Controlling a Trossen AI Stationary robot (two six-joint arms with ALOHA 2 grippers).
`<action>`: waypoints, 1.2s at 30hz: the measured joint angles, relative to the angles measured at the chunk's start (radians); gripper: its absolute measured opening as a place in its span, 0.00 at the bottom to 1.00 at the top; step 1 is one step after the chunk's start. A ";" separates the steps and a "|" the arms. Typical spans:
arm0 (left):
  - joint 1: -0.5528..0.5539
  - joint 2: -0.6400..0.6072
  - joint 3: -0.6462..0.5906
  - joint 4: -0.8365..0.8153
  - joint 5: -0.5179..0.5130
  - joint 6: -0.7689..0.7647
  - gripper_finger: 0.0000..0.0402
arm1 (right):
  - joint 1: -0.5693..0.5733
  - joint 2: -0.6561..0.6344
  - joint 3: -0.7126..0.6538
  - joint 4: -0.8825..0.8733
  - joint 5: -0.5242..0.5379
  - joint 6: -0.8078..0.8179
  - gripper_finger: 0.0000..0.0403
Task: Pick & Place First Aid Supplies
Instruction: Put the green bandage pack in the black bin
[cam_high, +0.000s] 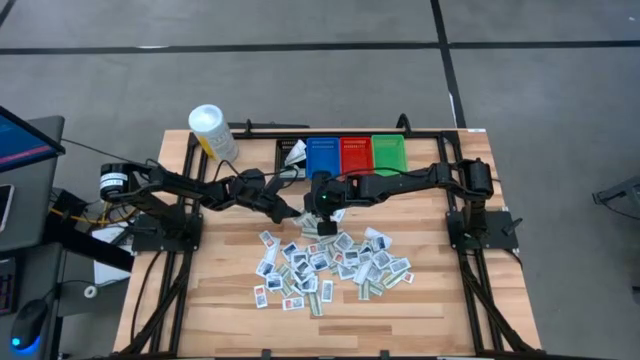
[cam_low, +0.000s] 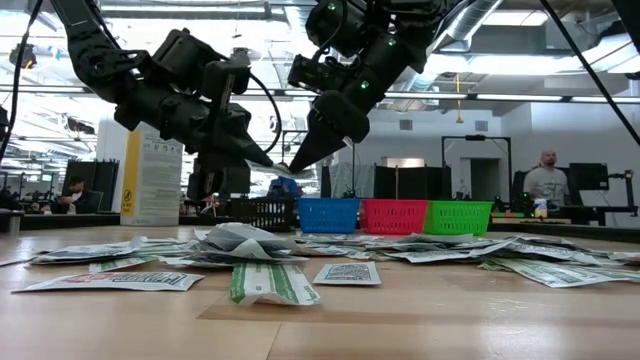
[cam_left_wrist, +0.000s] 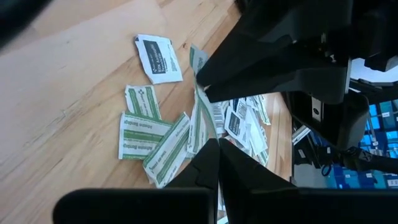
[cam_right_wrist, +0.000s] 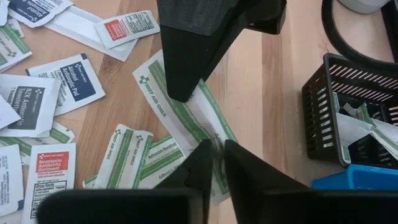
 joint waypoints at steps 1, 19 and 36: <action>0.000 0.000 0.000 0.000 0.000 0.000 0.01 | 0.000 0.000 0.000 0.000 0.000 0.000 0.14; 0.000 0.000 0.000 -0.014 -0.005 0.014 0.01 | -0.007 -0.089 0.000 -0.126 0.103 0.000 0.32; 0.000 0.000 -0.001 -0.014 -0.008 0.034 0.01 | -0.099 -0.327 -0.001 -0.292 0.101 0.107 0.27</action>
